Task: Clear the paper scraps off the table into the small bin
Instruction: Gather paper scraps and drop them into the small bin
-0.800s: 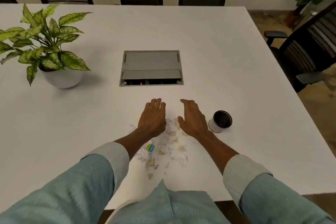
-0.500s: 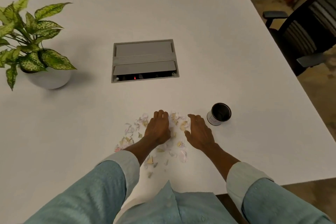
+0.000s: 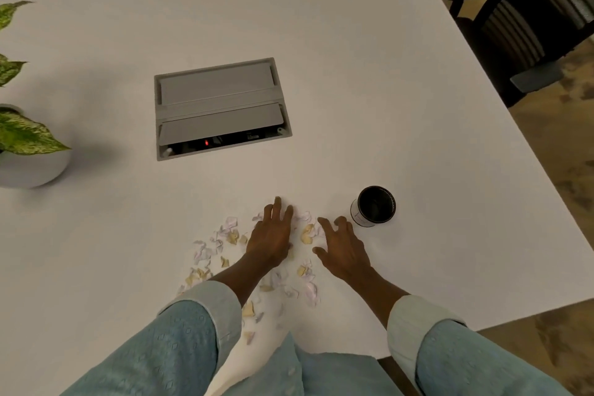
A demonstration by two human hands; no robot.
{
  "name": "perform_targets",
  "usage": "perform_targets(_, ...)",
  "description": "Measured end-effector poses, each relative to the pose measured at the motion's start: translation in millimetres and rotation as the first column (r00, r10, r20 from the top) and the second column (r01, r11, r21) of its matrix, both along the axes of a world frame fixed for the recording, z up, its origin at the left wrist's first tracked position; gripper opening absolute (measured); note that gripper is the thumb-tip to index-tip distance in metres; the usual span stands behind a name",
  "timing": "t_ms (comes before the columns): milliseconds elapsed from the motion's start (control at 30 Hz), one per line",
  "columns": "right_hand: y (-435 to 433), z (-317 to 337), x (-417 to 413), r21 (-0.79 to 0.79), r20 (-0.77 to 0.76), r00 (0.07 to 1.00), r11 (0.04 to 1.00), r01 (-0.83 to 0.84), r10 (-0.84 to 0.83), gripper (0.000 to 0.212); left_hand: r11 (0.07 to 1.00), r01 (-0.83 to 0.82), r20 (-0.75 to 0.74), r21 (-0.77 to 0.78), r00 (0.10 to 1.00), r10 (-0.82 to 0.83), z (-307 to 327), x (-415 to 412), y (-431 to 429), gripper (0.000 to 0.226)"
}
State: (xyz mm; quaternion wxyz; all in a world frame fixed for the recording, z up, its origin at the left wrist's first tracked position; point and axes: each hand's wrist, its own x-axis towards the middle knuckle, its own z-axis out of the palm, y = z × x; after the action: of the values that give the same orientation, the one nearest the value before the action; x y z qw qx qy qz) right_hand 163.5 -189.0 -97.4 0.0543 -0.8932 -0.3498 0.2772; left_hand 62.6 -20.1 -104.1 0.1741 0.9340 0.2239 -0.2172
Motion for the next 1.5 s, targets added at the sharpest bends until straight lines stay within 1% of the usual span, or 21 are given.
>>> perform_targets(133,10.9,-12.3,-0.7,-0.008,0.01,1.0,1.0,-0.024,0.024,0.068,0.996,0.085,-0.003,-0.006,0.996,-0.085,-10.0,11.0,4.7,0.101)
perform_targets(200,16.8,-16.1,-2.1,-0.014,0.022,0.999,0.999,-0.041,0.041,0.066,0.987,0.156,-0.009,0.024,0.988,-0.156,-13.9,13.9,6.1,0.095)
perform_targets(267,21.9,-18.7,-3.0,-0.023,0.034,0.998,0.998,-0.059,0.06,0.063,0.98,0.195,-0.02,0.046,0.981,-0.194,-16.7,15.2,6.7,0.087)
perform_targets(367,27.7,-21.2,-2.6,-0.028,0.059,0.995,0.996,-0.08,0.081,0.056,0.977,0.208,-0.004,0.05,0.978,-0.208,-17.0,16.0,6.7,0.076)
perform_targets(433,30.8,-21.1,-2.3,-0.044,0.087,0.992,0.995,-0.09,0.093,0.047,0.973,0.225,0.02,0.05,0.974,-0.227,-15.2,14.8,6.9,0.07)
perform_targets(533,32.5,-21.8,-2.7,-0.059,0.116,0.986,0.992,-0.113,0.119,0.034,0.975,0.214,0.054,0.067,0.975,-0.217,-12.3,11.3,6.3,0.051)
perform_targets(600,32.2,-22.5,-2.4,-0.048,0.109,0.985,0.991,-0.128,0.133,0.031,0.976,0.205,0.058,0.071,0.976,-0.209,-11.7,9.3,5.1,0.041)
perform_targets(700,29.6,-21.0,-1.8,-0.008,0.111,0.986,0.992,-0.128,0.128,0.027,0.975,0.211,0.067,0.065,0.974,-0.216,-10.8,6.8,4.8,0.035)
perform_targets(833,22.3,-11.3,-2.4,0.12,0.086,0.996,0.993,-0.013,0.002,0.03,0.988,0.152,0.127,0.024,0.98,-0.153,-6.1,9.0,4.3,0.029)
perform_targets(900,18.9,1.4,-2.0,0.201,0.071,0.993,0.977,0.076,-0.092,0.027,0.997,0.075,0.187,-0.022,0.98,-0.069,0.9,16.7,1.5,0.026)
perform_targets(967,14.3,18.2,0.9,0.279,0.058,0.98,0.946,0.166,-0.189,0.021,0.993,-0.031,0.262,-0.11,0.963,0.059,12.6,29.6,-3.3,0.021)
perform_targets(1000,11.3,27.1,3.9,0.33,0.036,0.967,0.917,0.225,-0.251,0.018,0.984,-0.076,0.3,-0.163,0.946,0.122,19.4,37.6,-6.4,0.018)
perform_targets(1067,3.9,44.1,14.0,0.436,-0.018,0.922,0.827,0.354,-0.386,0.013,0.956,-0.141,0.367,-0.259,0.901,0.232,35.5,55.1,-15.0,0.012)
perform_targets(1133,-4.0,58.9,28.6,0.489,-0.045,0.867,0.746,0.453,-0.497,0.012,0.919,-0.175,0.408,-0.354,0.855,0.32,51.2,73.9,-26.3,0.013)
perform_targets(1233,-14.2,72.9,53.1,0.503,-0.014,0.79,0.678,0.535,-0.613,0.01,0.867,-0.18,0.415,-0.464,0.821,0.392,69.3,100.9,-44.4,0.015)
perform_targets(1333,-23.1,79.0,73.9,0.493,-0.001,0.725,0.63,0.6,-0.689,0.009,0.845,-0.168,0.411,-0.508,0.815,0.409,77.2,123.4,-59.5,0.01)
perform_targets(1400,-26.7,80.8,85.7,0.468,-0.007,0.71,0.625,0.624,-0.704,0.011,0.832,-0.185,0.381,-0.522,0.823,0.422,78.3,135.6,-67.8,0.009)
perform_targets(1500,-27.8,82.1,96.9,0.383,-0.042,0.719,0.654,0.652,-0.693,0.018,0.824,-0.201,0.343,-0.531,0.838,0.425,75.4,148.7,-76.5,0.015)
